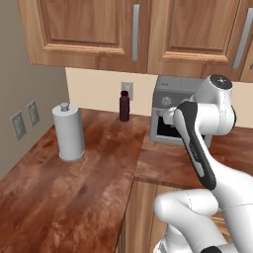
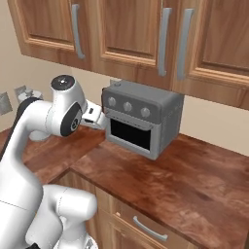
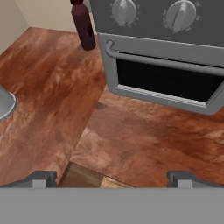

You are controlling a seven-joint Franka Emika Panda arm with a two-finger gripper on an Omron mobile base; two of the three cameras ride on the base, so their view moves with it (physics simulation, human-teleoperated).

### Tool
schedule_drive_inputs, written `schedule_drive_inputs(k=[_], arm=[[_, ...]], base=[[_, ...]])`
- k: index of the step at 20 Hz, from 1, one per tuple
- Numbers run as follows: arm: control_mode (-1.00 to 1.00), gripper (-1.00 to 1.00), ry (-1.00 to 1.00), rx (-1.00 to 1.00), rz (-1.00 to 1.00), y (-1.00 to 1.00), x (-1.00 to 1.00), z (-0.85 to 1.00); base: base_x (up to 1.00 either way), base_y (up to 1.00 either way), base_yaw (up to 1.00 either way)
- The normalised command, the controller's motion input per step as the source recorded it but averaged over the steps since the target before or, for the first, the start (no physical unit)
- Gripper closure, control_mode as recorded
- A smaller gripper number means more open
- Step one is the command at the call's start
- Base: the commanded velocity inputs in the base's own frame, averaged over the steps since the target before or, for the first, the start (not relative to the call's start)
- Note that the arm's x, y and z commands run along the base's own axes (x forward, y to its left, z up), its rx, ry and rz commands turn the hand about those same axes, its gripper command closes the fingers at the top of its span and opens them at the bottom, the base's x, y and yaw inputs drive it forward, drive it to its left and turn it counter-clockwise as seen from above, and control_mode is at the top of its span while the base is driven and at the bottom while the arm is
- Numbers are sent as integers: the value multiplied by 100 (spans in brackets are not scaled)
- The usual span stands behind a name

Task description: Place the drinks on the dining counter in a tight cluster.

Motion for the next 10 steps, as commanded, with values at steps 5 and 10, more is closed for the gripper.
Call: schedule_drive_inputs(k=[5,10], arm=[[100,-100,0,0,0,0,0,0],[-100,-100,0,-6,-4,80,4,0]], base=[[-1,0,0],[0,0,0]])
